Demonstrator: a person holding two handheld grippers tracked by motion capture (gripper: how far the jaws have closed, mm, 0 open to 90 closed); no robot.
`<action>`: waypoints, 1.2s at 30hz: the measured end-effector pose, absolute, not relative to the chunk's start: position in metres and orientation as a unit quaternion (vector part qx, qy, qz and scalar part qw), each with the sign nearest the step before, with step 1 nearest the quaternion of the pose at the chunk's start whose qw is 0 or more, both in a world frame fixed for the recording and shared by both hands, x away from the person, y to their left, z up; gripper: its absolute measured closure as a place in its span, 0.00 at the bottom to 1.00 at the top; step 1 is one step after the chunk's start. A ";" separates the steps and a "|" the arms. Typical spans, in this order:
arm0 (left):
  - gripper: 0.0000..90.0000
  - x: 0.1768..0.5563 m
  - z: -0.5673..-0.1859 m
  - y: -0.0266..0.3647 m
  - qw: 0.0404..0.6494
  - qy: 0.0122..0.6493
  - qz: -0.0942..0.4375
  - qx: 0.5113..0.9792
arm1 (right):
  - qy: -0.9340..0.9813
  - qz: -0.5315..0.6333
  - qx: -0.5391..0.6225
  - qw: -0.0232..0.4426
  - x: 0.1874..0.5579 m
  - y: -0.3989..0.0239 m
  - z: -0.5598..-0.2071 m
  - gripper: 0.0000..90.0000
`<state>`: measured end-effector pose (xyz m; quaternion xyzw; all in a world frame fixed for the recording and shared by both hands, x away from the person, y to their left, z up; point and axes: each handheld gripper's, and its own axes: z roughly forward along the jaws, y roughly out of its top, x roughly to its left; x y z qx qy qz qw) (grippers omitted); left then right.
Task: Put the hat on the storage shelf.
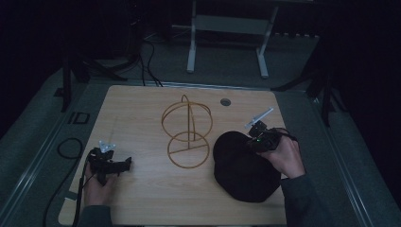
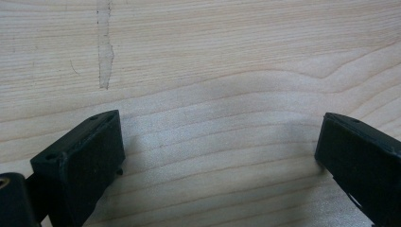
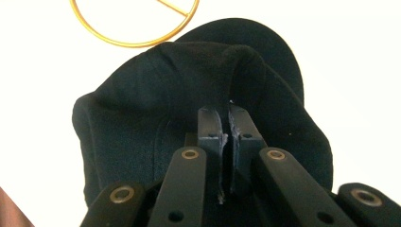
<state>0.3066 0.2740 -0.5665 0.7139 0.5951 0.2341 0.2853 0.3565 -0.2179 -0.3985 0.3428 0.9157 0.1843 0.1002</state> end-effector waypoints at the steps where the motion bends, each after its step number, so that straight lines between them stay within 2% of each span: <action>1: 0.02 0.307 -0.567 0.274 0.285 0.595 0.234 0.714 | 0.916 0.186 0.342 0.102 0.357 -0.219 -0.397 0.95; 14: 0.02 0.307 -0.566 0.274 0.285 0.595 0.233 0.714 | 0.917 0.206 0.324 0.111 0.366 -0.236 -0.372 0.95; 18: 0.02 0.307 -0.566 0.274 0.285 0.595 0.233 0.714 | 0.922 0.211 0.309 0.097 0.371 -0.242 -0.361 0.95; 36: 0.02 0.307 -0.566 0.274 0.285 0.595 0.233 0.714 | 0.946 0.175 0.257 0.090 0.383 -0.235 -0.330 0.95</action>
